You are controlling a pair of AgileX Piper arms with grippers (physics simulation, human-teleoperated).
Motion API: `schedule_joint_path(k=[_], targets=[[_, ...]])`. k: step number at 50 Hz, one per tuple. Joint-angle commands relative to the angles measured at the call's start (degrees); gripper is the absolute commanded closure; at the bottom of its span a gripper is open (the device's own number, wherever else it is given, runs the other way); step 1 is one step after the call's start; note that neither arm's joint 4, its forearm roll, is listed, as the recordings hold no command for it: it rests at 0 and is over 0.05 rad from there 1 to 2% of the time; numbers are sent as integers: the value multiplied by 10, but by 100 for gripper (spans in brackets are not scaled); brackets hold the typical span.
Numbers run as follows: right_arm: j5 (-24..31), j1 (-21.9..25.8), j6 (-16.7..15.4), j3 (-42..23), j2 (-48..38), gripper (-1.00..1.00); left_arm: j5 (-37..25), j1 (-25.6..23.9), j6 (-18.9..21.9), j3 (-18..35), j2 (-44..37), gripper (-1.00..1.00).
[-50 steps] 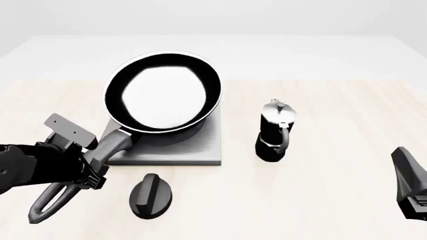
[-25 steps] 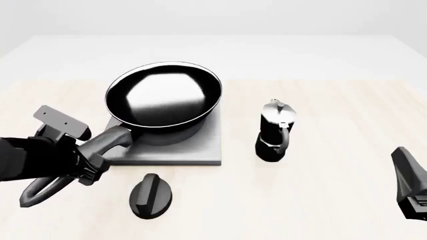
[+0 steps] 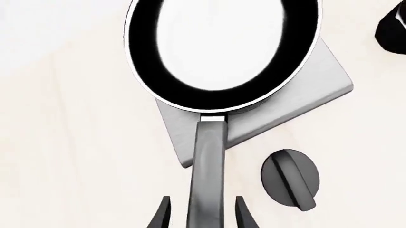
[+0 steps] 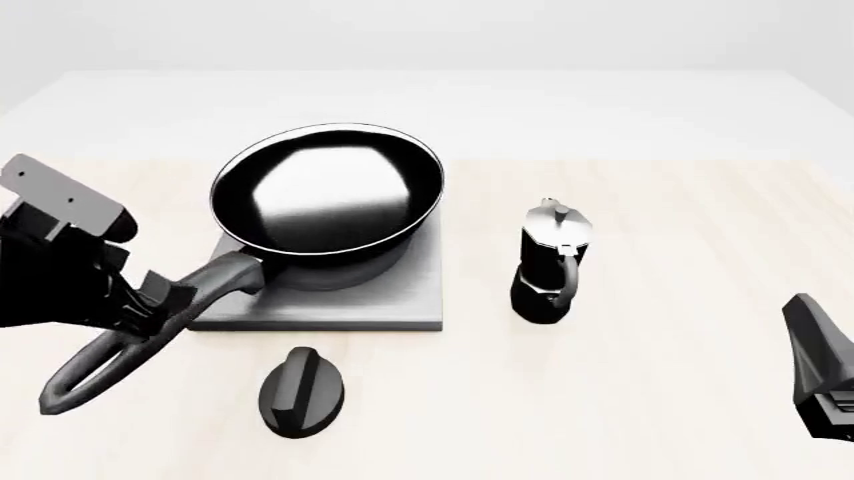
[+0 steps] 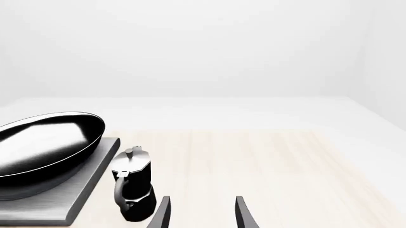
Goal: Put the frying pan on the stove.
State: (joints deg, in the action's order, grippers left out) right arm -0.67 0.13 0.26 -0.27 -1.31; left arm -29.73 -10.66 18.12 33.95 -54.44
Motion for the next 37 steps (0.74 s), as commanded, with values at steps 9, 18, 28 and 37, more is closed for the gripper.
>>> schedule_joint_path(k=[9,18,28,37], targets=[[6,-1,-3,0,9,-100,-101,-8,14,48,120,-100],[6,-1,-3,0,9,-100,-132,-27,3,44,196,-100],[6,-1,-3,0,9,-100,-142,-44,-5,18,258,-100],[6,-1,-3,0,9,-100,-127,-74,9,15,308,-100]])
